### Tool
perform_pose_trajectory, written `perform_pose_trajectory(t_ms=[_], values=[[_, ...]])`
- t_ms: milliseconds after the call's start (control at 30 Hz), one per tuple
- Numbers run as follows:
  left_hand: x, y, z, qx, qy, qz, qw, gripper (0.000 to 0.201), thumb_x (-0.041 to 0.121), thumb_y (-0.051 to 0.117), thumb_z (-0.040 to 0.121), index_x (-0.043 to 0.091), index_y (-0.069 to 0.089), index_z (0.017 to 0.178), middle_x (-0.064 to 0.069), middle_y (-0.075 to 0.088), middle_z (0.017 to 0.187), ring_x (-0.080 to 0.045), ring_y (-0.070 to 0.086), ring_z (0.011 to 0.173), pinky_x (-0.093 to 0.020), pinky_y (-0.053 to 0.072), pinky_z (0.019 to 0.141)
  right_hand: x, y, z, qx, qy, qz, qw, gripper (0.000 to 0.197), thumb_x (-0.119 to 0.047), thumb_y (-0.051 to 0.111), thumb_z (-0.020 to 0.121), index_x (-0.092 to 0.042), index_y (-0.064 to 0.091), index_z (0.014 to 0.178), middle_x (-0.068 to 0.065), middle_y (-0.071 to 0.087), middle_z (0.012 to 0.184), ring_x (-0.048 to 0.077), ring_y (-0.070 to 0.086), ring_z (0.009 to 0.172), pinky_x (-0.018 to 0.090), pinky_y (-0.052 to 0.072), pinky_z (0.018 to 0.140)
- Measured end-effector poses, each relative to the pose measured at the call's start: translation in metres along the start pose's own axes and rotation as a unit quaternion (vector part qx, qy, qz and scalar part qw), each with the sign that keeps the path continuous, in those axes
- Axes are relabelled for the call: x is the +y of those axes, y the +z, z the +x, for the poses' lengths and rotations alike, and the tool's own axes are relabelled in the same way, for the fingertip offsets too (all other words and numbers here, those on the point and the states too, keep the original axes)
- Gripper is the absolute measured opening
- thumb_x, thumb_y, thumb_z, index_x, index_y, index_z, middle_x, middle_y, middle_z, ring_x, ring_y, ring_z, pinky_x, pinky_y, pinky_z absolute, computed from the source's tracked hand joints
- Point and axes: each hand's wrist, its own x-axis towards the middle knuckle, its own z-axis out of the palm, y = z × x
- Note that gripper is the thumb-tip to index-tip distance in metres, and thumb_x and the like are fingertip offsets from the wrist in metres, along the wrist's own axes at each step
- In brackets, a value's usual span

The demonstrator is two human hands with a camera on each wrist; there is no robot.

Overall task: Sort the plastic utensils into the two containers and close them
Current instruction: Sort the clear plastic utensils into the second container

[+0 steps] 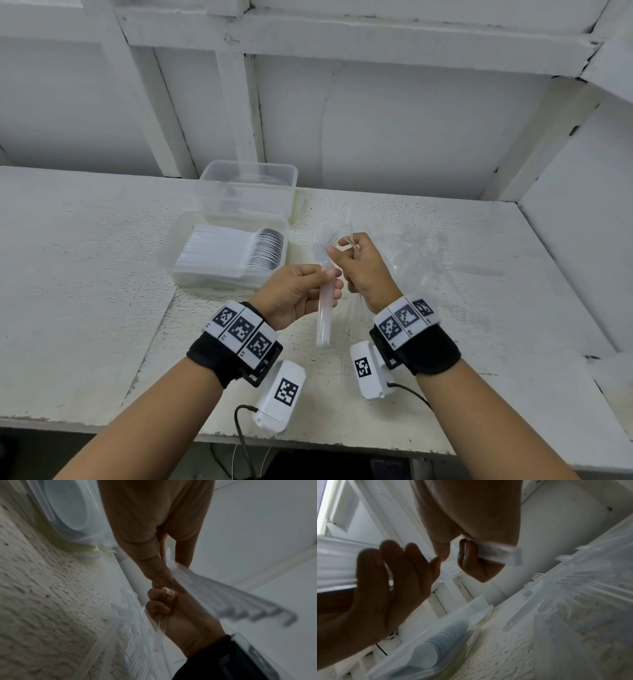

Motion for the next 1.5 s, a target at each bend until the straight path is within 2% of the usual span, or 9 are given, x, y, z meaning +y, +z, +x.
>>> perform_pose_trajectory(t_ms=[200, 300, 467, 700, 833, 967, 1133, 1333, 1500], values=[[0.005, -0.006, 0.012, 0.057, 0.033, 0.031, 0.997, 0.009, 0.006, 0.060, 0.087, 0.000, 0.063, 0.093, -0.012, 0.071, 0.083, -0.017, 0.070, 0.071, -0.028, 0.059, 0.068, -0.005, -0.002, 0.002, 0.027, 0.010, -0.034, 0.999, 0.008, -0.020, 0.029, 0.100, -0.021, 0.031, 0.108, -0.002, 0.041, 0.078, 0.009, 0.037, 0.058, 0.022, 0.032, 0.053], [0.007, -0.008, 0.018, 0.084, 0.048, 0.024, 0.995, 0.008, 0.006, 0.059, 0.088, 0.002, 0.063, 0.094, -0.012, 0.071, 0.088, -0.017, 0.071, 0.075, -0.027, 0.058, 0.069, -0.001, -0.001, 0.000, 0.045, -0.044, -0.073, 0.995, 0.012, -0.013, 0.038, 0.097, -0.021, 0.042, 0.105, -0.005, 0.048, 0.078, 0.009, 0.045, 0.062, 0.024, 0.041, 0.057], [0.012, -0.010, 0.027, 0.101, 0.054, 0.011, 0.993, 0.003, 0.005, 0.059, 0.088, 0.003, 0.061, 0.088, -0.011, 0.071, 0.086, -0.018, 0.071, 0.078, -0.027, 0.059, 0.065, 0.001, 0.008, 0.001, 0.067, -0.106, -0.053, 0.991, 0.015, -0.008, 0.054, 0.091, -0.021, 0.059, 0.095, -0.013, 0.059, 0.081, -0.010, 0.055, 0.072, 0.004, 0.043, 0.066], [0.019, -0.014, 0.031, 0.088, 0.068, 0.014, 0.994, 0.007, 0.006, 0.057, 0.089, 0.002, 0.060, 0.083, -0.006, 0.071, 0.075, -0.014, 0.070, 0.070, -0.028, 0.058, 0.069, -0.007, 0.023, 0.006, 0.096, -0.100, -0.057, 0.989, 0.017, -0.015, 0.047, 0.095, -0.024, 0.062, 0.092, -0.001, 0.055, 0.107, 0.001, 0.054, 0.090, 0.000, 0.041, 0.069], [0.023, -0.019, 0.032, 0.090, 0.071, 0.023, 0.993, 0.013, 0.007, 0.059, 0.088, -0.002, 0.062, 0.097, -0.011, 0.071, 0.092, -0.016, 0.070, 0.080, -0.026, 0.058, 0.068, -0.015, 0.027, 0.008, 0.075, -0.059, 0.002, 0.995, 0.038, -0.027, 0.030, 0.102, -0.014, 0.066, 0.103, -0.006, 0.051, 0.112, -0.011, 0.053, 0.089, 0.000, 0.040, 0.068], [0.030, -0.024, 0.033, 0.083, 0.071, 0.013, 0.994, 0.015, 0.007, 0.057, 0.089, -0.005, 0.062, 0.097, -0.013, 0.070, 0.093, -0.016, 0.070, 0.080, -0.026, 0.058, 0.067, -0.019, 0.030, 0.009, 0.036, -0.030, 0.035, 0.998, 0.046, -0.037, 0.024, 0.101, -0.018, 0.064, 0.116, -0.009, 0.048, 0.121, -0.005, 0.047, 0.104, 0.006, 0.036, 0.083], [0.039, -0.027, 0.035, 0.100, 0.081, 0.014, 0.992, 0.013, 0.007, 0.056, 0.090, -0.004, 0.060, 0.096, -0.012, 0.070, 0.087, -0.016, 0.070, 0.075, -0.024, 0.058, 0.064, -0.021, 0.030, 0.014, -0.004, -0.042, -0.047, 0.998, 0.034, -0.031, 0.035, 0.100, -0.025, 0.053, 0.128, -0.006, 0.039, 0.124, -0.013, 0.045, 0.093, -0.005, 0.036, 0.071], [0.052, -0.032, 0.044, 0.157, 0.118, -0.057, 0.979, 0.009, 0.008, 0.055, 0.091, 0.002, 0.060, 0.088, -0.011, 0.065, 0.081, -0.017, 0.065, 0.068, -0.023, 0.055, 0.063, -0.015, 0.046, 0.017, -0.019, -0.141, -0.294, 0.945, 0.049, -0.034, 0.047, 0.095, -0.020, 0.031, 0.140, 0.002, 0.045, 0.134, 0.014, 0.050, 0.114, 0.029, 0.044, 0.094], [0.060, -0.035, 0.050, 0.171, 0.125, -0.060, 0.975, 0.010, 0.010, 0.055, 0.092, 0.004, 0.058, 0.085, -0.002, 0.059, 0.060, -0.010, 0.053, 0.051, -0.019, 0.052, 0.058, -0.021, 0.051, 0.032, -0.012, -0.177, -0.385, 0.906, 0.045, -0.028, 0.032, 0.101, -0.017, 0.025, 0.144, 0.006, 0.045, 0.135, 0.023, 0.052, 0.115, 0.036, 0.045, 0.093]])
